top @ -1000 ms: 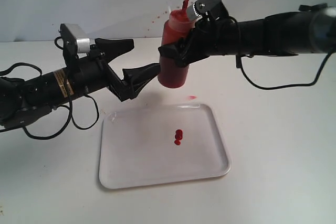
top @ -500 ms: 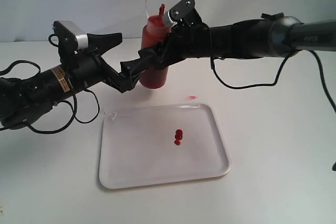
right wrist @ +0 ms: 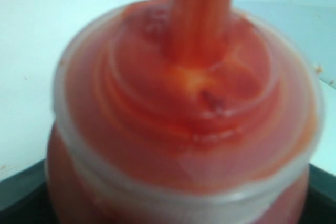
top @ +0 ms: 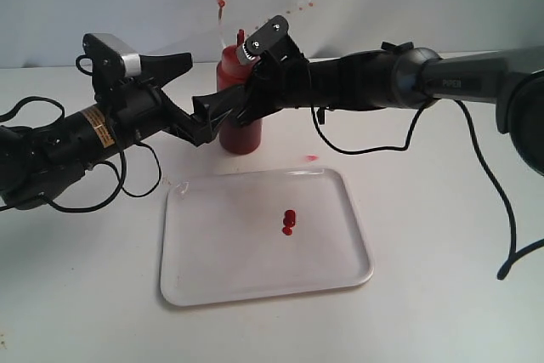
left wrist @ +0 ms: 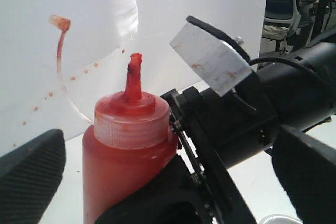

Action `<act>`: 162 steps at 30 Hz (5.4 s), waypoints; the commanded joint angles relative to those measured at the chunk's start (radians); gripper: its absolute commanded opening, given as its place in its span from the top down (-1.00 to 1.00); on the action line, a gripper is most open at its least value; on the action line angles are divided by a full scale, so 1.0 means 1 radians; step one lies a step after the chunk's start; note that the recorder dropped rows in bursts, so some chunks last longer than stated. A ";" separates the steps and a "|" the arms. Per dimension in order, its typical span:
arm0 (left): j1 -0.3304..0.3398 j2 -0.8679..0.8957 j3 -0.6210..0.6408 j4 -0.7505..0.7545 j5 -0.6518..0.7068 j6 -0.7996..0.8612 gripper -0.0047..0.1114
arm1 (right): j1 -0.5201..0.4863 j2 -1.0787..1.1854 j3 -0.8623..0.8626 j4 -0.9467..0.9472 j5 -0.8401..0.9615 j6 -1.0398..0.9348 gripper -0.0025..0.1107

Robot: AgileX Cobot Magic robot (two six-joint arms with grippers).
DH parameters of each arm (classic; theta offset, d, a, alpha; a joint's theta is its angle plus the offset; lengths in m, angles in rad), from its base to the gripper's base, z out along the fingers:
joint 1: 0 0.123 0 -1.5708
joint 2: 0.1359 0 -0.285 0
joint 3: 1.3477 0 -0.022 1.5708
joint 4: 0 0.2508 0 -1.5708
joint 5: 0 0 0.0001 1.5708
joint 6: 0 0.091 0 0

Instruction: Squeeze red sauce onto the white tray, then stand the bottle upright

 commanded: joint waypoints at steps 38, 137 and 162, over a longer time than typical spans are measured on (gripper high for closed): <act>-0.003 -0.011 -0.003 -0.031 -0.057 0.003 -0.88 | -0.004 -0.259 -0.018 0.027 0.123 0.081 -0.90; 0.263 -2.022 0.795 0.079 1.122 -0.625 0.92 | -0.258 -1.551 0.999 -0.102 -0.449 0.506 0.96; 0.263 -2.022 0.876 -0.637 1.429 0.341 0.92 | -0.258 -1.551 0.999 -0.102 -0.449 0.507 0.96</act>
